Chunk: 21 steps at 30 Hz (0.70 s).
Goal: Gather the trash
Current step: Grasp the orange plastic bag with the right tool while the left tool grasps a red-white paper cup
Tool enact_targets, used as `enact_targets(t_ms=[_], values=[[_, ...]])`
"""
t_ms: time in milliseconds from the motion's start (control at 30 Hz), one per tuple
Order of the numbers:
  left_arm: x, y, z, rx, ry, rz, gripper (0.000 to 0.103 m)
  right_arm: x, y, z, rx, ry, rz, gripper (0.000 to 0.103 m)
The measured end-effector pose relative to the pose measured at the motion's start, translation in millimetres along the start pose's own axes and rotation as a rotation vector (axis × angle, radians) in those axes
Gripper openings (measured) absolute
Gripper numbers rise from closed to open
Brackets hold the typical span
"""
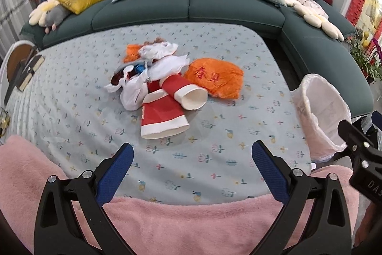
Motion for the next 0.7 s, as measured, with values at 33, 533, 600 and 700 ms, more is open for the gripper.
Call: enact_targets(t_ms=[33, 533, 600, 700], values=[[-4.9, -0.3, 5.4, 0.007, -0.002, 0.013, 0.095, -3.7, 0.8, 4.1, -0.003, 0.003, 0.003, 0.095], [-92.8, 3.2, 71.7, 0.197, -0.148, 0.161, 0.095, -89.0, 28.7, 81.3, -0.005, 0.063, 0.076, 0.095], [-103.5, 5.7, 69.9, 0.217, -0.181, 0.178, 0.095, -100.4, 32.6, 88.4, -0.009, 0.071, 0.089, 0.095], [-120.5, 9.1, 65.1, 0.213, -0.176, 0.194, 0.095, -118.8, 38.5, 99.1, -0.018, 0.079, 0.103, 0.095]])
Point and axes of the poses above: each gripper's, at about its wrist camera, not at the fingertips, and x roughly against the way its jaws point, z to its left, y to its top, the point moved 5 cm from there along -x, roughly the way its jaws point, and after that the axes turned 6 degrees about -x, right-handed, at the moved point
